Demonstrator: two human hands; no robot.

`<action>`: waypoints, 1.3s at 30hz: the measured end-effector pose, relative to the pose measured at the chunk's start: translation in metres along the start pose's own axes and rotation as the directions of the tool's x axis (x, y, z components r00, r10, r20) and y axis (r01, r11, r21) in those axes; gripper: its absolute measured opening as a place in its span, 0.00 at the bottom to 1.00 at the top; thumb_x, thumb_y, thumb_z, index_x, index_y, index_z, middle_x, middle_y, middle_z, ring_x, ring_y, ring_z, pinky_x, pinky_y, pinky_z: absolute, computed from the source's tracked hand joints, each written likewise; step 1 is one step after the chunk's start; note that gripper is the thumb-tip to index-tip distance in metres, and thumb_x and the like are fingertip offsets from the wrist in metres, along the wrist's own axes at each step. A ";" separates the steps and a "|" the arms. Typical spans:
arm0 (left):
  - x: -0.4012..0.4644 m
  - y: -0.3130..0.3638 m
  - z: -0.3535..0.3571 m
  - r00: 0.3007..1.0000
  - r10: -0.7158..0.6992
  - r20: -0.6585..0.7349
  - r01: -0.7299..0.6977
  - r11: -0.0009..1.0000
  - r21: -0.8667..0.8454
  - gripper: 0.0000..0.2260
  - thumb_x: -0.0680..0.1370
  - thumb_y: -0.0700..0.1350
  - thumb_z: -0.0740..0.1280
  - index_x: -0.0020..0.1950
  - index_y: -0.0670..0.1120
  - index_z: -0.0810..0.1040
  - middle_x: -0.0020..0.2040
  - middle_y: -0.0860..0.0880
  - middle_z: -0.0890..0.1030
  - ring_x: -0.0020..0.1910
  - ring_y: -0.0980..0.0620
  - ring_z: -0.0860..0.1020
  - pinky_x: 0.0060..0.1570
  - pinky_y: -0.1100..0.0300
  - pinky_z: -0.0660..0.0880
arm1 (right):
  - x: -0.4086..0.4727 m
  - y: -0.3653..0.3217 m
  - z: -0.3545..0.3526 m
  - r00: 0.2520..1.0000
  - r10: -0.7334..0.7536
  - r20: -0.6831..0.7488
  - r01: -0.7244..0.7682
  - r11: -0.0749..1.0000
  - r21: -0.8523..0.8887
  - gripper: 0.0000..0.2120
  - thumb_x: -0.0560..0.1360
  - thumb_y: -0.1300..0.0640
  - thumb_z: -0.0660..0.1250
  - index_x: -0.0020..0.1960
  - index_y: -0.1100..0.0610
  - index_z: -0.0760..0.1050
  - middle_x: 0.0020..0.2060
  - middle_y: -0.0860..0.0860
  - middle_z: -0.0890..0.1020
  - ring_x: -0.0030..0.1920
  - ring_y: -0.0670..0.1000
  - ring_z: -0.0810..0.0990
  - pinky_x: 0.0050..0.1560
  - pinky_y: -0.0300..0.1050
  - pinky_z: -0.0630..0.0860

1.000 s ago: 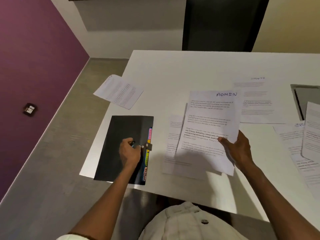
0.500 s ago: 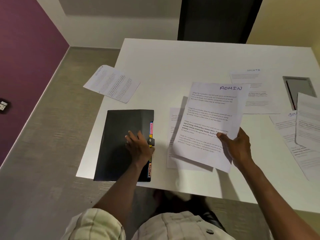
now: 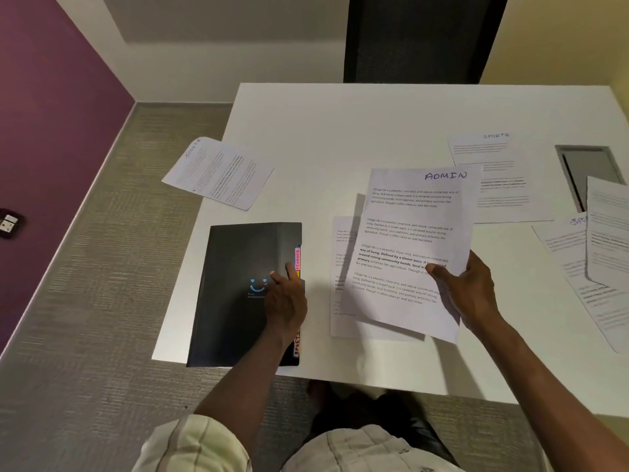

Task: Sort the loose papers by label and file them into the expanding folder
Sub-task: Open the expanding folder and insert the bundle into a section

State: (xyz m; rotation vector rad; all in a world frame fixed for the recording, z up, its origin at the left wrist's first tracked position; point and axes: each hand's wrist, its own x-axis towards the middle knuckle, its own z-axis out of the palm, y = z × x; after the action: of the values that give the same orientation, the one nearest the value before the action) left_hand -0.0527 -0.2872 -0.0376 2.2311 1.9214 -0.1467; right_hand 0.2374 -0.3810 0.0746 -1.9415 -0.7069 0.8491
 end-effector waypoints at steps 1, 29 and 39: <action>0.001 0.004 0.002 1.000 -0.016 0.010 0.016 0.999 0.050 0.29 0.80 0.45 0.67 0.78 0.41 0.60 0.63 0.30 0.75 0.54 0.36 0.81 0.48 0.51 0.83 | 0.000 0.000 0.000 1.000 -0.005 0.007 0.005 1.000 -0.010 0.22 0.71 0.59 0.75 0.63 0.55 0.75 0.53 0.49 0.83 0.51 0.52 0.81 0.42 0.36 0.73; -0.011 -0.029 -0.144 0.954 -0.298 -0.013 0.251 0.824 -0.508 0.42 0.78 0.40 0.70 0.81 0.50 0.44 0.47 0.50 0.77 0.35 0.58 0.73 0.33 0.68 0.68 | -0.058 -0.079 0.129 0.952 -0.277 0.132 0.291 0.952 -0.098 0.13 0.79 0.59 0.63 0.62 0.56 0.67 0.57 0.53 0.80 0.46 0.48 0.76 0.40 0.38 0.73; -0.014 -0.034 -0.156 0.959 -0.272 -0.085 0.167 0.778 -0.606 0.39 0.76 0.37 0.71 0.80 0.46 0.53 0.36 0.62 0.68 0.30 0.66 0.68 0.29 0.76 0.63 | -0.079 -0.078 0.160 0.896 -0.273 0.351 0.358 0.910 -0.208 0.20 0.78 0.60 0.65 0.66 0.54 0.61 0.59 0.52 0.77 0.41 0.45 0.75 0.33 0.29 0.71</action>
State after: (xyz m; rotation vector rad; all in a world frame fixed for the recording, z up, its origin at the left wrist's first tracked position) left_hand -0.0964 -0.2637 0.1145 1.6357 1.9467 0.5621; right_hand 0.0527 -0.3254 0.1046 -1.8622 -1.3560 0.9001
